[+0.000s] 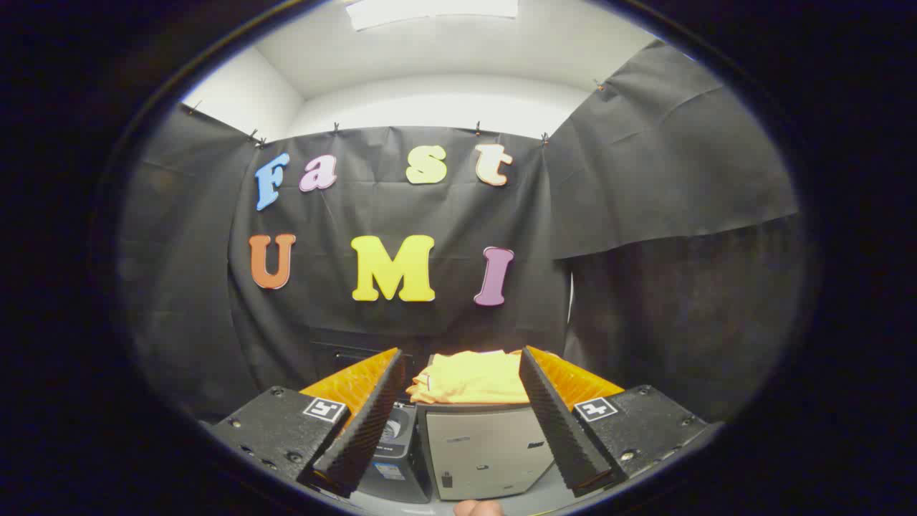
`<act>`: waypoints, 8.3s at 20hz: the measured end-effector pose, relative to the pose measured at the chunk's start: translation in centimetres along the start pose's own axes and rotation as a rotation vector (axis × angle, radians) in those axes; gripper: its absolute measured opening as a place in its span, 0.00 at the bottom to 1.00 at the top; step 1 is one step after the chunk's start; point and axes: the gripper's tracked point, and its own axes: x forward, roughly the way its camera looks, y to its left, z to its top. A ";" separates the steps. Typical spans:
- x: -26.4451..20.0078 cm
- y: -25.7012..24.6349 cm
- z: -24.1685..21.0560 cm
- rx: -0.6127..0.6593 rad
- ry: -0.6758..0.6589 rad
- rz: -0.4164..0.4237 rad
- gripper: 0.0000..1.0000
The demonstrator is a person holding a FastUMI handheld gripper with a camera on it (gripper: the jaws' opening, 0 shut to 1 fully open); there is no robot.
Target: Put the clothes into the washing machine and then close the washing machine lid.
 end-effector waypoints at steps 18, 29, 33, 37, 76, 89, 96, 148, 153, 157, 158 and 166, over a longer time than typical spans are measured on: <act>-1.2 0.3 -0.9 0.020 0.019 -0.024 1.00; -0.9 -1.0 -1.4 0.006 0.030 -0.051 1.00; -0.3 -1.3 -1.5 0.000 0.039 -0.057 1.00; 1.1 -1.7 -1.7 -0.003 0.048 -0.067 1.00; 33.6 -10.0 -11.1 -0.124 0.470 -0.046 1.00; 35.8 -12.1 -19.4 -0.087 0.731 -0.047 1.00; 35.9 -11.7 -19.7 -0.028 0.750 -0.040 1.00; 36.8 10.3 -7.4 0.083 0.844 0.221 0.06; 36.6 15.6 -8.3 0.060 0.855 0.283 0.06; 36.0 19.0 -8.5 0.053 0.861 0.329 0.06; 36.0 19.7 -8.6 0.051 0.864 0.337 0.06; 35.7 24.3 -9.9 0.054 0.882 0.374 0.06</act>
